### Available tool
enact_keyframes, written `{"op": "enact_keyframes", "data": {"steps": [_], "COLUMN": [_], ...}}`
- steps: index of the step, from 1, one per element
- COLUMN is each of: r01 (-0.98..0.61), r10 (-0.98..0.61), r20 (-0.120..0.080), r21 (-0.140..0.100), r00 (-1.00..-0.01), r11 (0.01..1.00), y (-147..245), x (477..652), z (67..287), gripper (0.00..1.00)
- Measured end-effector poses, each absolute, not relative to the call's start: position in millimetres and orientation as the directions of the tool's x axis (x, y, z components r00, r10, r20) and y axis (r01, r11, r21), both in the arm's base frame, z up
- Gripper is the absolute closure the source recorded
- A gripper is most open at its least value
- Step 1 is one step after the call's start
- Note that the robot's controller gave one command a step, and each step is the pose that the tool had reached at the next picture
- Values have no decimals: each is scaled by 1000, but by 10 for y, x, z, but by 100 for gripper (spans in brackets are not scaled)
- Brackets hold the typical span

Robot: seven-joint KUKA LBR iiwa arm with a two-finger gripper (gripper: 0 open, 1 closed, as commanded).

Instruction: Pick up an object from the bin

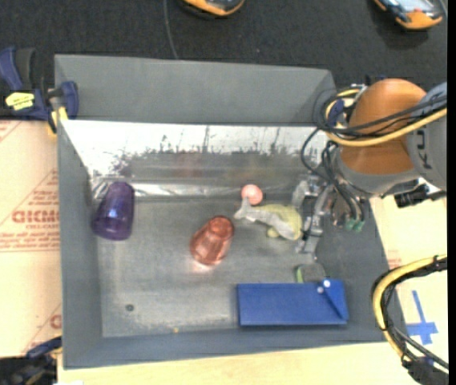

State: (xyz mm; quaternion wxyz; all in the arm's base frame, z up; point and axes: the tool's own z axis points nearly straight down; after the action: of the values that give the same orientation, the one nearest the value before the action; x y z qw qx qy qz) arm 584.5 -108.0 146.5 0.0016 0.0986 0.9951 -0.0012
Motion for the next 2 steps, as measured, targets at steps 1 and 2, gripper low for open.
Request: {"op": "enact_keyframes", "data": {"steps": [1, 2], "r01": [221, 197], "r10": [221, 197], "r20": [-18, -6], "r21": [0, -3], "r00": [-975, -980], "r11": [975, 980], "y": [-1037, -901], "x": [6207, 6502], "z": [945, 749], "gripper": [0, 0]}}
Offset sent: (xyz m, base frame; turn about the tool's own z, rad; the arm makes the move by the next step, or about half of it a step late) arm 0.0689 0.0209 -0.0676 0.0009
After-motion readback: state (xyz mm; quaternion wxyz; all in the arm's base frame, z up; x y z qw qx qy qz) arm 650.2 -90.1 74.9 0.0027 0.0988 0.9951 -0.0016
